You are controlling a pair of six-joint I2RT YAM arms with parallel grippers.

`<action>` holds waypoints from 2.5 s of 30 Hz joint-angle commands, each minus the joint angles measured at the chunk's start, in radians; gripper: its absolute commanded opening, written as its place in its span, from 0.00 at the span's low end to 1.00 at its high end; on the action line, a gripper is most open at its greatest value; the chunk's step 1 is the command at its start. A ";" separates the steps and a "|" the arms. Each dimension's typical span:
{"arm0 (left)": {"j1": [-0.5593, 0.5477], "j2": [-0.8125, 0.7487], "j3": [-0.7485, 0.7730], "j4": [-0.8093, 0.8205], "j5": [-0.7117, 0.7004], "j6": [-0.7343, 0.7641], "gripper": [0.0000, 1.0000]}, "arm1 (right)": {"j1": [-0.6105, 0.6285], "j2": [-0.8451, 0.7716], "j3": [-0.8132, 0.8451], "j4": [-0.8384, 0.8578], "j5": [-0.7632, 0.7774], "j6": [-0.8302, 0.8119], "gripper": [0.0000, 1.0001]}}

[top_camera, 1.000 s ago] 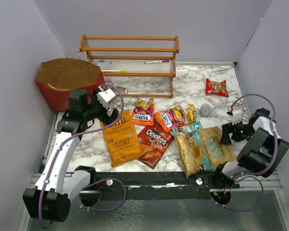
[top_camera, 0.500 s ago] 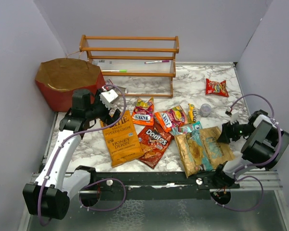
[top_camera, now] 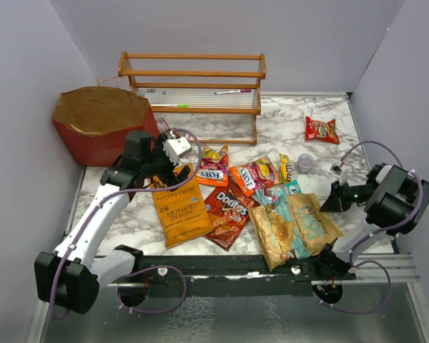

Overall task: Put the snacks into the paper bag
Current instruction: Pick up the snack from the center of the board.

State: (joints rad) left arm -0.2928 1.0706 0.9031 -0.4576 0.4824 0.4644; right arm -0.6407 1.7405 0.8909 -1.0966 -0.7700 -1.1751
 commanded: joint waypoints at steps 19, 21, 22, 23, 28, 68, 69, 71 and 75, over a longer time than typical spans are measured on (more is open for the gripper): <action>-0.125 0.145 0.122 0.077 0.043 0.010 0.95 | 0.118 -0.250 0.134 -0.281 -0.152 -0.082 0.01; -0.147 0.166 0.133 0.083 0.047 0.010 0.94 | 0.180 -0.281 0.134 -0.267 -0.162 -0.060 0.02; -0.158 0.175 0.136 0.087 0.052 0.010 0.94 | 0.216 -0.294 0.135 -0.260 -0.167 -0.045 0.01; -0.170 0.185 0.141 0.091 0.057 0.009 0.94 | 0.246 -0.310 0.139 -0.254 -0.170 -0.035 0.01; -0.219 0.238 0.172 0.104 0.116 -0.008 0.93 | 0.368 -0.366 0.184 -0.241 -0.206 0.013 0.02; -0.462 0.903 0.512 0.657 0.727 -0.590 0.18 | 0.638 -0.571 0.133 0.101 -0.295 0.396 0.01; -0.461 0.898 0.519 0.635 0.728 -0.573 0.10 | 0.638 -0.583 0.130 0.108 -0.288 0.411 0.01; -0.460 0.885 0.548 0.546 0.718 -0.512 0.00 | 0.638 -0.608 0.129 0.120 -0.269 0.435 0.03; -0.460 0.842 0.631 0.276 0.667 -0.331 0.00 | 0.638 -0.656 0.160 0.130 -0.200 0.494 0.29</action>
State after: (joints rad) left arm -0.7483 1.9659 1.4467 0.0425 1.1587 -0.0383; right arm -0.0074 1.1389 1.0225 -1.0241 -1.0260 -0.7601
